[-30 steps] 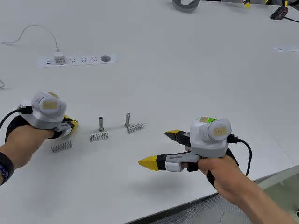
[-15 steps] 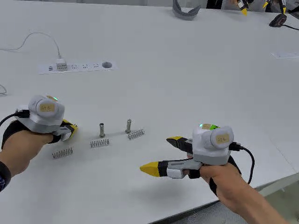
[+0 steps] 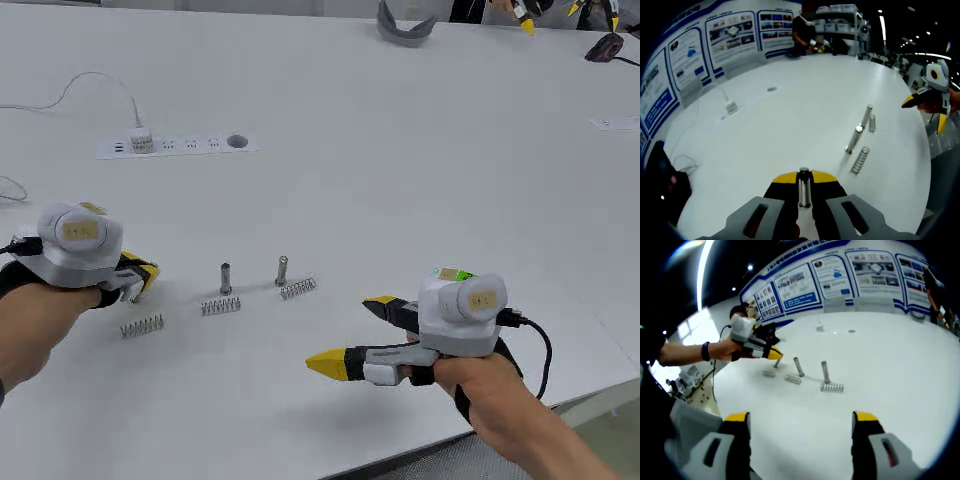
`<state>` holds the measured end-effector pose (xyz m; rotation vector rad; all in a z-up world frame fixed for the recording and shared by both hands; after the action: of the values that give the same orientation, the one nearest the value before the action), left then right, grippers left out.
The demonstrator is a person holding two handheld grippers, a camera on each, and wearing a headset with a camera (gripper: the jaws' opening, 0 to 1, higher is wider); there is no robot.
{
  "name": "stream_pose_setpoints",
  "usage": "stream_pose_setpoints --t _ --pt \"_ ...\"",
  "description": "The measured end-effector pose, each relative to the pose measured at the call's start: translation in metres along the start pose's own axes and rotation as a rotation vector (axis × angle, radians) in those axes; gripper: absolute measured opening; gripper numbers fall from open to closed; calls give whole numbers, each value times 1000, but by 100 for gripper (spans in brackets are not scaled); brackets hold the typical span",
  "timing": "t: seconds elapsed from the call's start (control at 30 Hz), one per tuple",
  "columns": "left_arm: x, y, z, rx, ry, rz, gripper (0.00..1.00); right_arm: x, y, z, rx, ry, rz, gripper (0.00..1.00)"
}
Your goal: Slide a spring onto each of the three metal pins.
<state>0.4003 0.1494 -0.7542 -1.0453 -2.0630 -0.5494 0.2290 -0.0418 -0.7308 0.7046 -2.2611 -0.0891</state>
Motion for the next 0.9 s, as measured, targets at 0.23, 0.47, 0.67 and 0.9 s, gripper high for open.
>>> stream_pose_setpoints --t 0.23,0.47,0.67,0.9 --pt "6 0 1 8 -7 -2 8 2 1 0 0 -3 2 85" --pt "12 0 3 -1 -8 -9 8 2 1 1 3 0 5 85" --pt "16 3 6 4 -10 -17 8 1 4 2 5 4 0 85" --pt "19 3 8 6 -11 -23 8 -1 5 2 9 6 -6 85"
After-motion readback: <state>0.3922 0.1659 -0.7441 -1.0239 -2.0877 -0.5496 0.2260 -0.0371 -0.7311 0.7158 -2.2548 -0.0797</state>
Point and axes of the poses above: the centre of the closed fingertips' face, and the gripper's own axes: x roughly backward along the fingers, y roughly to its left, z roughly out of its underside, the point moved 1 cm from there along x, roughly backward along the fingers, and after that the axes turned 9 degrees about y, right-handed, at the moved point
